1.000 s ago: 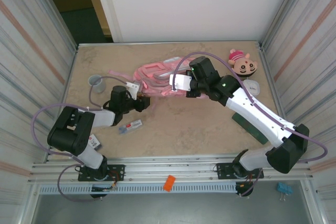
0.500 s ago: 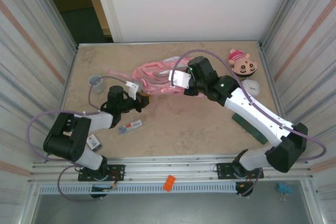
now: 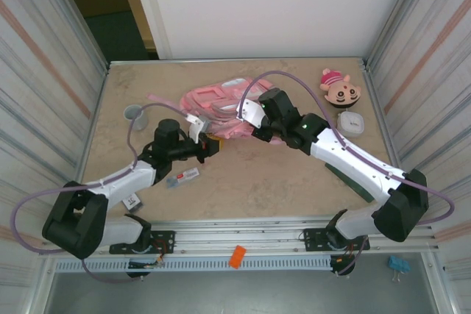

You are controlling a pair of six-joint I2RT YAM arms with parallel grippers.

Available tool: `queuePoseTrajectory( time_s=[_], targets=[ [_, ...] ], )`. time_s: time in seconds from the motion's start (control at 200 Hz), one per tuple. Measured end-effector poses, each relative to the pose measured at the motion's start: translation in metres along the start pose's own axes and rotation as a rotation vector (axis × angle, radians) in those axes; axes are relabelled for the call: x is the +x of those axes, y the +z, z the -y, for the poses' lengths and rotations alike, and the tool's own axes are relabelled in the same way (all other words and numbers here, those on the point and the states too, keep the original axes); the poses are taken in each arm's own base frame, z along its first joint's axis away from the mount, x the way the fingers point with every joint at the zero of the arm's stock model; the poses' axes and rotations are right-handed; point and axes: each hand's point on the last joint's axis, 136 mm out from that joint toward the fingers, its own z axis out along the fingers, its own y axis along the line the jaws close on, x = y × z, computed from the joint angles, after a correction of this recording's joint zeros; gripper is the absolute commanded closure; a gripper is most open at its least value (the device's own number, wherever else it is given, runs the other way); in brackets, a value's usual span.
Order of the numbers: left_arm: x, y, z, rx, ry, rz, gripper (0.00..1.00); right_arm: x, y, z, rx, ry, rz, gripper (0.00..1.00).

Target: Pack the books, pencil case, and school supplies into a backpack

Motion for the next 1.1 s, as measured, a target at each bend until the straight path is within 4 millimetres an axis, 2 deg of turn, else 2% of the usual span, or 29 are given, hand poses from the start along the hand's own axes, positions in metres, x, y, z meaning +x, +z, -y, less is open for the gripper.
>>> queuePoseTrajectory(
  time_s=[0.11, 0.316, 0.361, 0.466, 0.526, 0.641, 0.737, 0.822, 0.872, 0.952, 1.027, 1.097],
  targets=[
    [-0.006, 0.003, 0.013, 0.026, 0.004, -0.028, 0.99, 0.0, 0.003, -0.003, -0.002, 0.055, 0.013, 1.0],
    [-0.01, 0.007, 0.024, 0.037, -0.013, -0.078, 1.0, 0.001, 0.01, -0.015, -0.031, 0.131, 0.033, 1.0],
    [-0.01, 0.008, 0.023, 0.026, -0.014, -0.085, 1.0, 0.003, 0.01, -0.017, -0.052, 0.162, 0.044, 0.89],
    [-0.01, 0.008, 0.023, 0.011, 0.004, -0.087, 1.0, 0.013, 0.006, -0.019, -0.128, 0.31, 0.079, 0.52],
    [-0.01, 0.008, 0.023, 0.006, 0.007, -0.084, 1.0, 0.023, 0.0, -0.014, -0.152, 0.437, 0.098, 0.41],
    [-0.01, 0.002, 0.019, -0.023, 0.007, -0.08, 1.0, 0.044, -0.02, 0.004, -0.149, 0.735, 0.133, 0.3],
    [-0.01, -0.005, 0.01, -0.064, -0.004, -0.077, 1.0, 0.07, -0.04, 0.028, -0.103, 1.048, 0.147, 0.28],
    [-0.008, -0.008, 0.004, -0.083, -0.015, -0.08, 1.0, 0.095, -0.05, 0.037, -0.093, 1.337, 0.14, 0.27],
    [-0.007, -0.009, 0.003, -0.088, -0.019, -0.083, 1.0, 0.107, -0.049, 0.03, -0.122, 1.484, 0.111, 0.25],
    [-0.006, -0.009, 0.003, -0.087, -0.022, -0.088, 1.0, 0.122, -0.041, 0.004, -0.21, 1.702, 0.026, 0.22],
    [-0.005, -0.008, 0.003, -0.087, -0.023, -0.088, 1.0, 0.13, -0.033, -0.019, -0.289, 1.856, -0.06, 0.19],
    [-0.005, -0.008, 0.003, -0.086, -0.024, -0.089, 1.0, 0.132, -0.029, -0.032, -0.34, 1.955, -0.113, 0.17]
  ],
)
